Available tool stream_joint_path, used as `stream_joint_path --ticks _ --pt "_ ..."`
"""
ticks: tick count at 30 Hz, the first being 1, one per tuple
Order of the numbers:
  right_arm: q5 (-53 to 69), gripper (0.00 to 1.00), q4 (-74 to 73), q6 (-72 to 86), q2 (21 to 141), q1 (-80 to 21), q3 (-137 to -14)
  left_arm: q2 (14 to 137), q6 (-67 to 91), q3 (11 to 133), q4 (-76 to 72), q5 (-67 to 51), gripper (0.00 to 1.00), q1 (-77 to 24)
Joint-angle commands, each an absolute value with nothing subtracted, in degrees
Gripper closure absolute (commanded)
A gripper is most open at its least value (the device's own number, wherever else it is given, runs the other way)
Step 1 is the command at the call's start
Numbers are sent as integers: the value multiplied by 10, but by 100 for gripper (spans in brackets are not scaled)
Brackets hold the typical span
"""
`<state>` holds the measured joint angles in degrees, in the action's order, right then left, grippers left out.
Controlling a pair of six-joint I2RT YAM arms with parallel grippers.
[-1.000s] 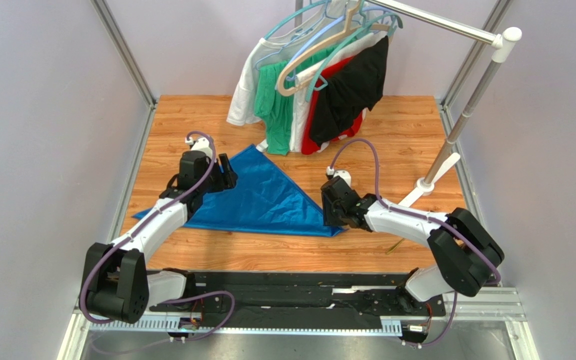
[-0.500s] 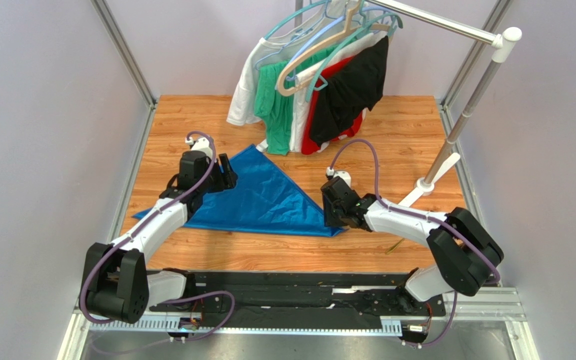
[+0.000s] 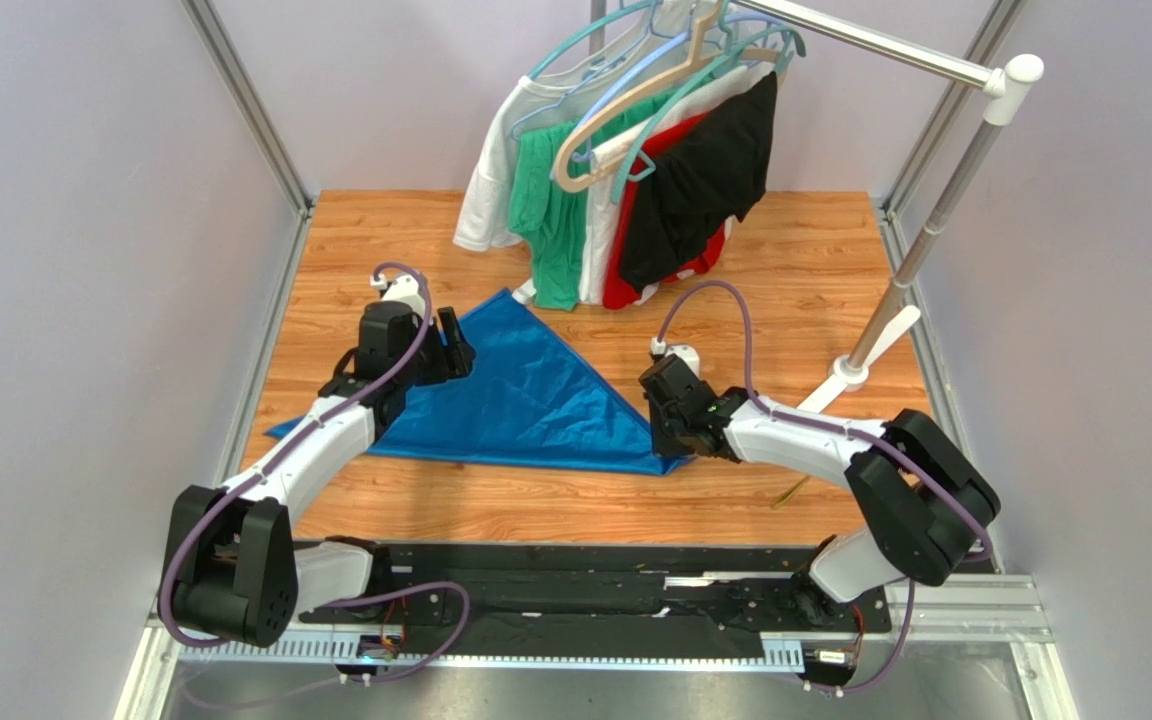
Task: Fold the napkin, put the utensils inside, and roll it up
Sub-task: Fold the napkin
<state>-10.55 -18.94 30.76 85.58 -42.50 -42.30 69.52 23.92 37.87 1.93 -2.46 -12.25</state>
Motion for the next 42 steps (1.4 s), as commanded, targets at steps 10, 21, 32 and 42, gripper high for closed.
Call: stream_joint_path --ticks 10,21,32,42 --pt "-112 100 -185 309 870 -423 -453 688 229 397 12 -25 28 -124" --pt "-113 100 -186 304 890 -424 -479 694 229 398 12 -25 28 -124" --pt "-134 100 -196 296 906 -424 -502 698 229 399 13 -21 28 -124" --pt "-151 100 -214 298 905 -421 -505 735 205 423 3 -1 28 -124"
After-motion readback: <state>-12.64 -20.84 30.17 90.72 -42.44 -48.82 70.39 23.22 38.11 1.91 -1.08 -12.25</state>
